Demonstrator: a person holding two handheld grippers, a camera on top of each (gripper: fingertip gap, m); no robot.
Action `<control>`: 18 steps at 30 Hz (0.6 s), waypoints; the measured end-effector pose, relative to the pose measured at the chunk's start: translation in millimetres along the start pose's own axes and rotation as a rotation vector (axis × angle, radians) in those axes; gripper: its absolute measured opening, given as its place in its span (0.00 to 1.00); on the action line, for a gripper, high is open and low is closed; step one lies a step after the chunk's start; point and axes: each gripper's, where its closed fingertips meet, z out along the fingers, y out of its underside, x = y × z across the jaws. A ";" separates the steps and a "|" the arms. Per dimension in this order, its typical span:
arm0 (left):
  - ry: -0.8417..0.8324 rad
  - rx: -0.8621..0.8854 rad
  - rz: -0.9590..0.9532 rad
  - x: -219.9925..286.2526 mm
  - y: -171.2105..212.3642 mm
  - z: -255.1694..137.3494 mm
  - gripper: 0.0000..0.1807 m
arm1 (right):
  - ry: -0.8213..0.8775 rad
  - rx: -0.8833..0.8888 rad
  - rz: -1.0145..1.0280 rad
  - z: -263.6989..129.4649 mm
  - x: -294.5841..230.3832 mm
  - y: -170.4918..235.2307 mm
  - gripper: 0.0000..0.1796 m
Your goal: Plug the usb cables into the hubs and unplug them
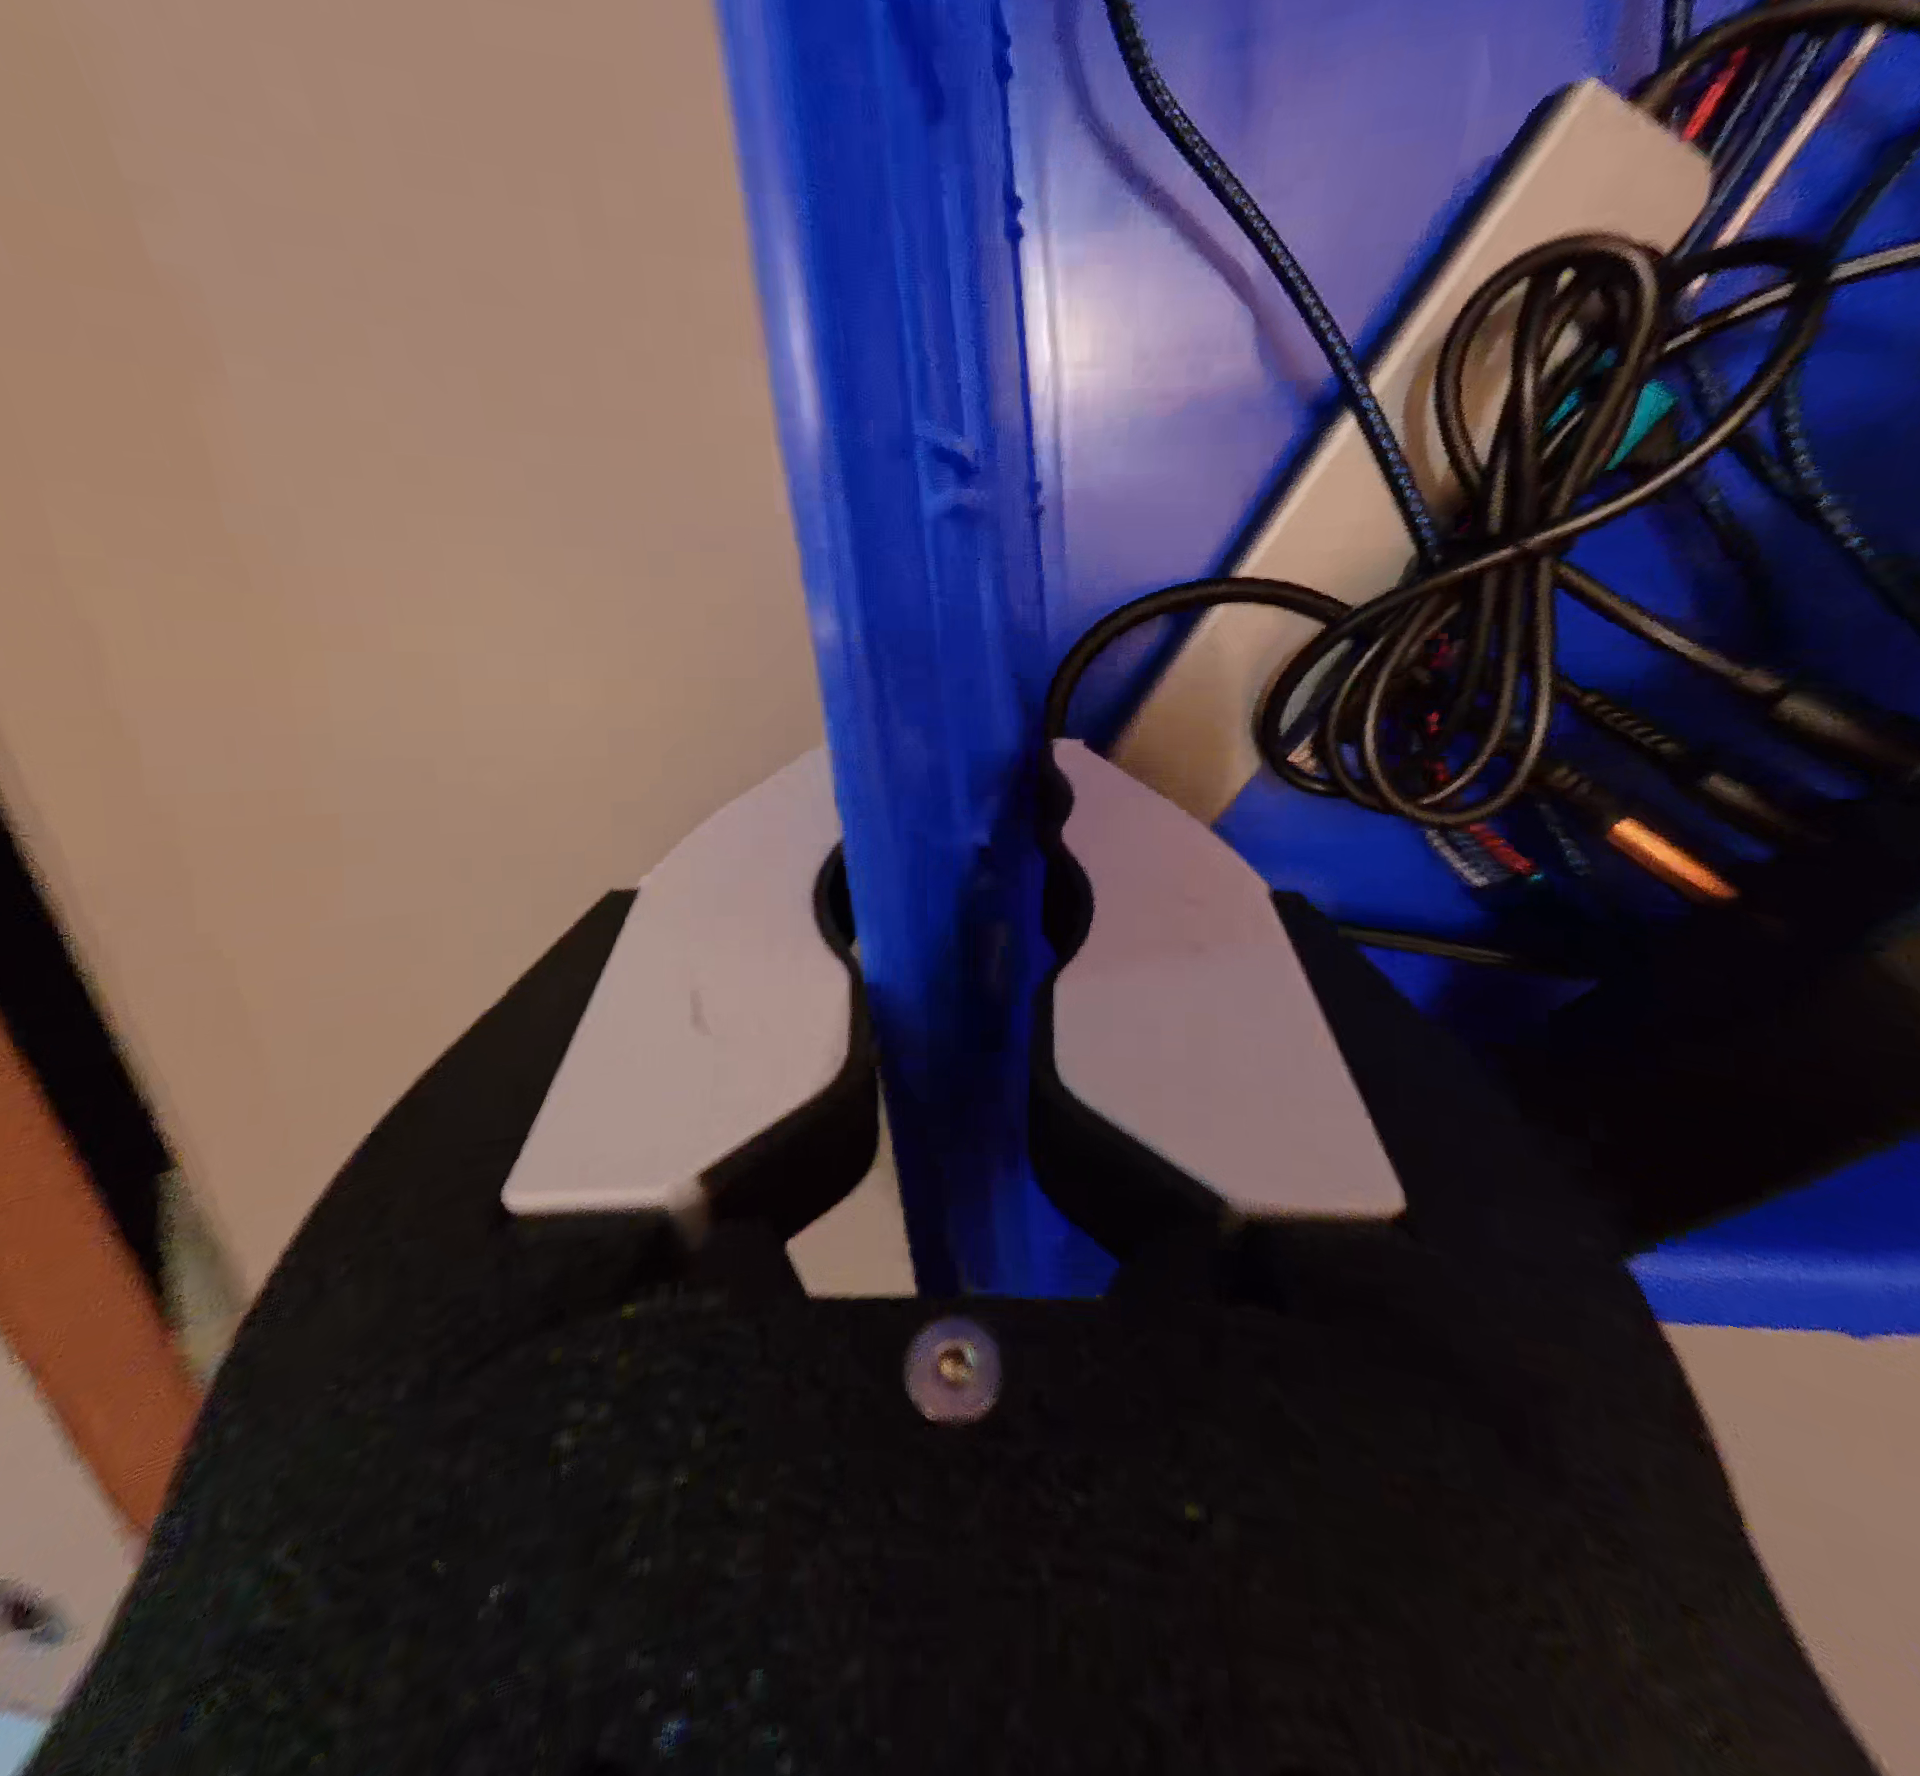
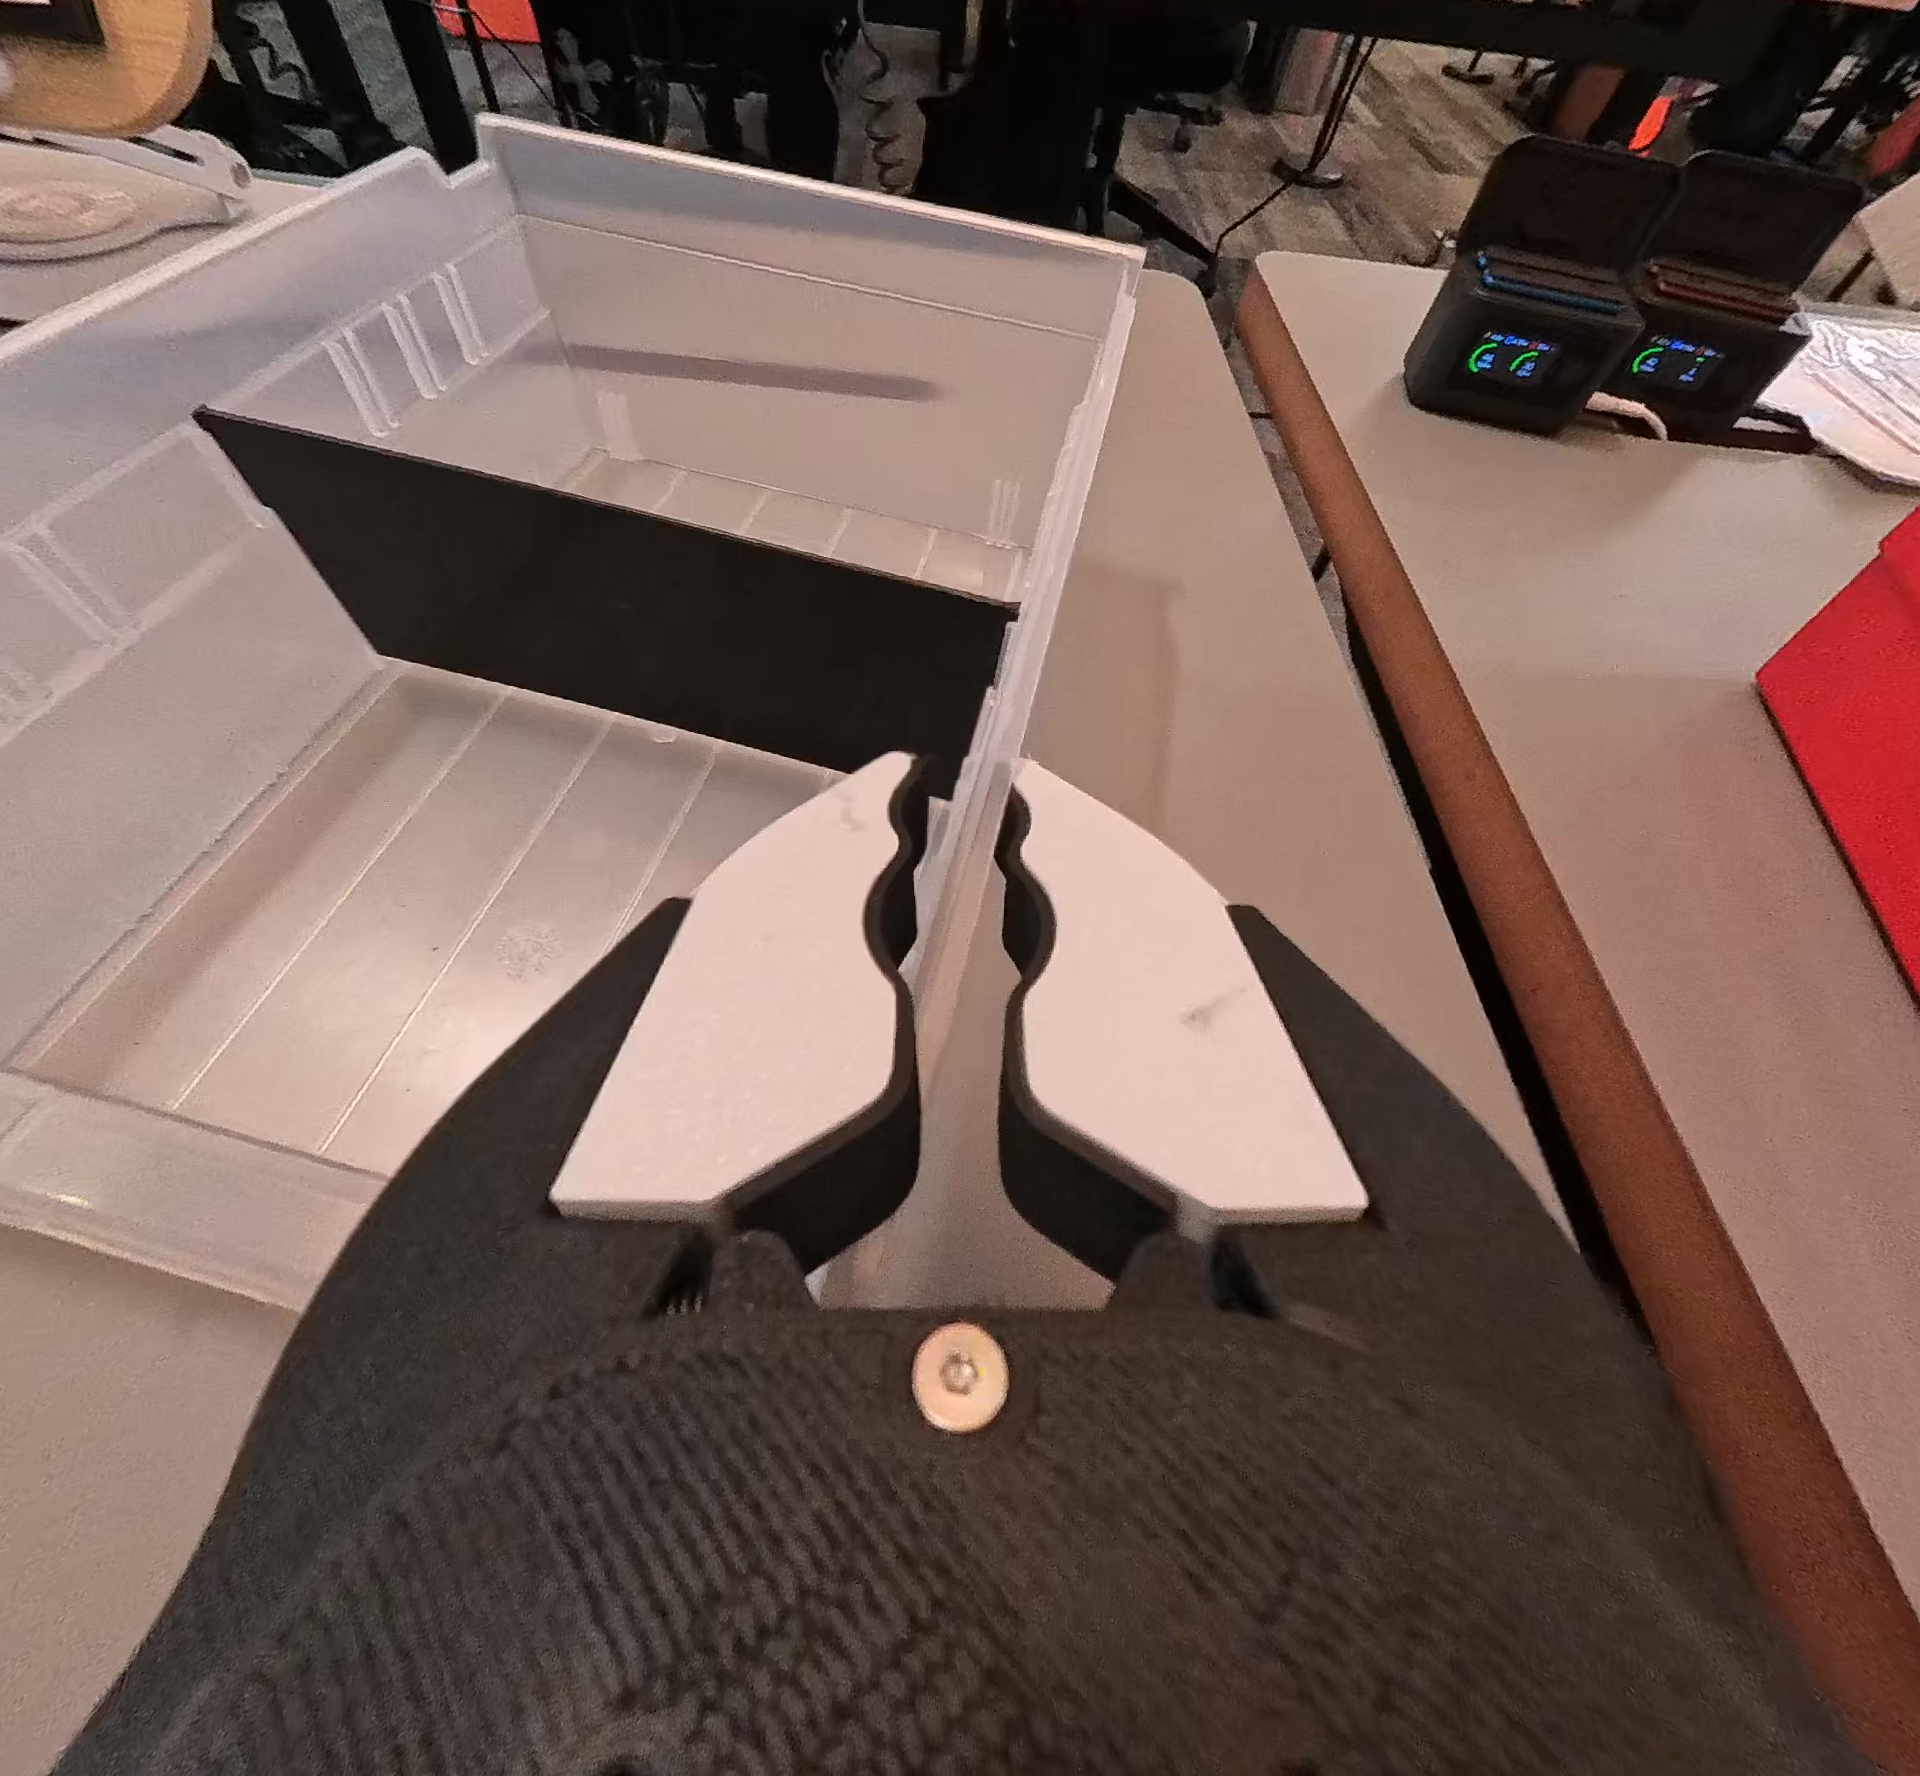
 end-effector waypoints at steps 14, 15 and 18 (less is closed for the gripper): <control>-0.100 0.322 0.356 82.2 0.6 -79.9 0.42 | 0.024 0.182 -0.093 -39.4 -15.9 -57.2 0.53; -0.094 0.312 0.378 93.3 4.3 -76.6 0.43 | 0.008 0.191 -0.098 -40.2 -22.6 -60.6 0.52; -0.070 0.331 0.393 119.5 2.1 -69.4 0.44 | -0.027 0.205 -0.137 -40.2 -41.5 -66.4 0.51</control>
